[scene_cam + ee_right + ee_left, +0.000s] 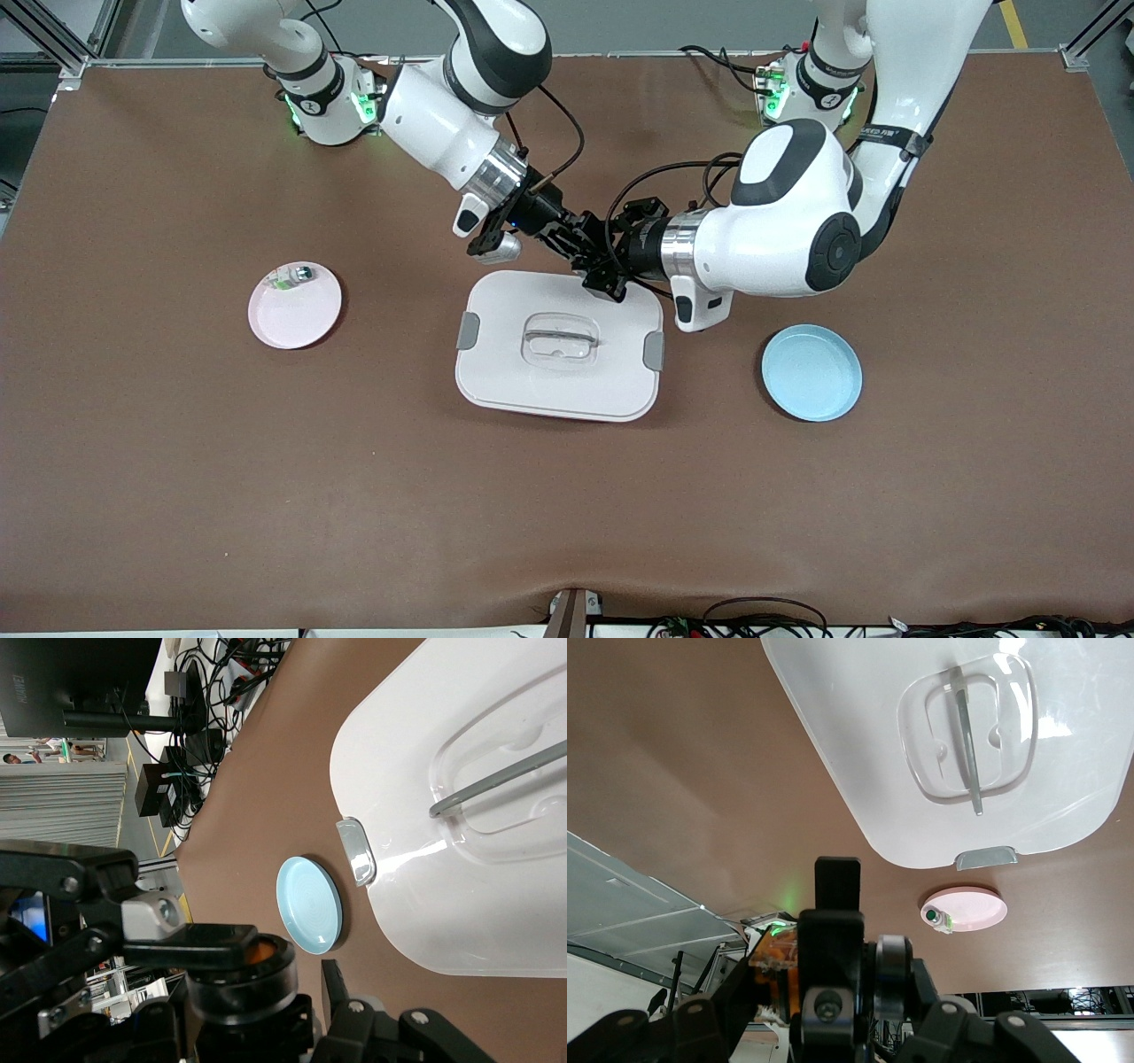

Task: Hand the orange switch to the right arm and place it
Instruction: 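Grasp the switch with the right gripper and open the left gripper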

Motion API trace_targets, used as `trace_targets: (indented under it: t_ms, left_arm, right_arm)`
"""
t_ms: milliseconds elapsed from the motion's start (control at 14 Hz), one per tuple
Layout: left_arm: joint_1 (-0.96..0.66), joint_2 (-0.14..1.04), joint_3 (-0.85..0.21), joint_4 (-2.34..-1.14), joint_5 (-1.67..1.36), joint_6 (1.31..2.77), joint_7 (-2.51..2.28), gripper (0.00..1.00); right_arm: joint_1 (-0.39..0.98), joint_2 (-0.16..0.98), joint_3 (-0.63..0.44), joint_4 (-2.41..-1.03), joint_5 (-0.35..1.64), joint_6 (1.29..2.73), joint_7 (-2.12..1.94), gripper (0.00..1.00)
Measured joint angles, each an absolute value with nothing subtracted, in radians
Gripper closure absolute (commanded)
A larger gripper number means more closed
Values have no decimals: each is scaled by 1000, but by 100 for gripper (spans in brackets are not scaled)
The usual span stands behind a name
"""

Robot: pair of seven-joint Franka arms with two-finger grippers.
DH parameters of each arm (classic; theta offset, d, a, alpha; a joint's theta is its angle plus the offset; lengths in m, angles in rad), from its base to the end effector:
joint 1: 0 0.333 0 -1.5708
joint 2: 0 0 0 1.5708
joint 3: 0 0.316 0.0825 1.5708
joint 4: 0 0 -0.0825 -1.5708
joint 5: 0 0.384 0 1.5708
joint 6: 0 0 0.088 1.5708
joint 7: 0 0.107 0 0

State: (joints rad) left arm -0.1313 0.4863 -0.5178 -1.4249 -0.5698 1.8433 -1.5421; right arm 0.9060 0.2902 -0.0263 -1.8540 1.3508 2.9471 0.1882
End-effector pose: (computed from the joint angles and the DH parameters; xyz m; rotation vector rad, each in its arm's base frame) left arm 0.5626 -0.3976 0.4674 2.2345 1.3839 -0.9679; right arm 0.4608 0.4587 0.4196 -2.1014 0.5951 -0.2139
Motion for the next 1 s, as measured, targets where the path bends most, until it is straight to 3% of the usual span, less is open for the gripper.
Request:
trace_targets:
  t_ms: [286, 500, 571, 714, 929, 1000]
  left_arm:
    - [-132, 486, -518, -1423, -570, 1843, -1542, 92]
    - [-132, 487, -518, -1423, -570, 1843, -1542, 92]
    - [-132, 487, -517, -1422, -570, 1843, -1542, 92]
    - [-131, 487, -517, -1419, -570, 1843, -1542, 92]
    - [-130, 487, -516, -1414, -570, 1841, -1544, 92]
    - [-130, 488, -516, -1414, -570, 1841, -1544, 91]
  right_arm:
    - [906, 282, -26, -1858, 1351, 2943, 189, 36]
    - [906, 241, -28, -1884, 1351, 2922, 191, 39]
    - [906, 225, -29, -1898, 1351, 2915, 192, 47]
    - [906, 205, -32, -1916, 1351, 2911, 192, 77]
    - [906, 199, -33, -1928, 1350, 2908, 189, 100]
    - [906, 199, -33, -1929, 1350, 2908, 189, 100]
